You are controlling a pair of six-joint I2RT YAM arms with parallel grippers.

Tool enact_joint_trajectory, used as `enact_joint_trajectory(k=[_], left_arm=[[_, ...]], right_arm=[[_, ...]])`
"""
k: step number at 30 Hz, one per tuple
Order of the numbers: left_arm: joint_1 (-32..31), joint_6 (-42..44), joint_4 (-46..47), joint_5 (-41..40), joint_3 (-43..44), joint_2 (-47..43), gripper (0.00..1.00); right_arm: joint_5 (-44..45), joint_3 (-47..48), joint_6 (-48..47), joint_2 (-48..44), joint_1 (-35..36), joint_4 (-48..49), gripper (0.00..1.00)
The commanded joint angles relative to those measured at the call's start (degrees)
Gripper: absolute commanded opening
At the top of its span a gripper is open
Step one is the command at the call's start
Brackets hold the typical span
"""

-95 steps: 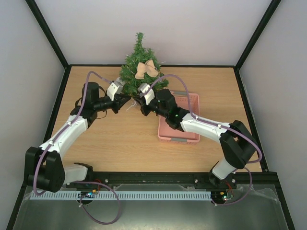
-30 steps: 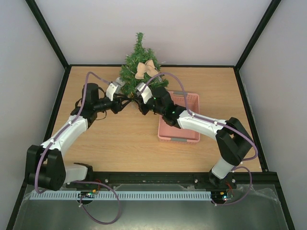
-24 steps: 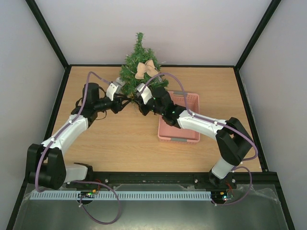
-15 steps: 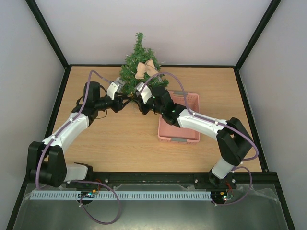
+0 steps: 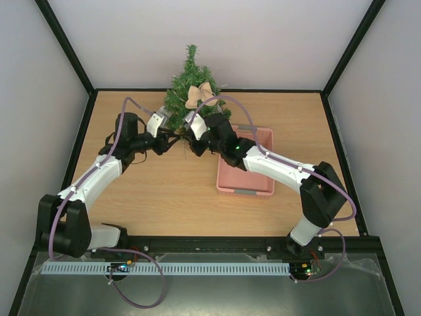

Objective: Decorate the small christmas tree
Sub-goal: Hang the decoration item on the Christmas tree.

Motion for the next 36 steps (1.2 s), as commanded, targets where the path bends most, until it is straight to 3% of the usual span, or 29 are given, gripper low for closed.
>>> enact_joint_trajectory(k=[1,6,15,30,34,36], left_arm=[[-0.18,0.36,-0.64,-0.41,1.31,-2.19,0.35],[-0.18,0.58,-1.37,-1.02,1.04,-3.02,0.37],[-0.2,-0.35,-0.96,-0.34,0.84,-3.88,0.37],[-0.97,-1.44,-1.89,-1.45,1.39,-5.3,0.39],[-1.04,-2.73,-2.75,-2.17,2.41,-7.85,0.63],[-1.02,-2.87,-3.98,-2.59,3.23,-9.68,0.83]], right_arm=[[1.09,1.86,0.49,-1.0,0.25,-4.61,0.12],[0.52,1.98,0.51,-0.99,0.26,-6.9,0.18],[0.52,2.6,0.99,-1.79,0.24,-7.76,0.14],[1.33,0.73,1.32,-6.14,0.26,-10.28,0.26],[0.76,-0.04,3.41,-9.71,0.26,-12.51,0.41],[1.17,-1.6,5.4,-12.32,0.24,-13.08,0.5]])
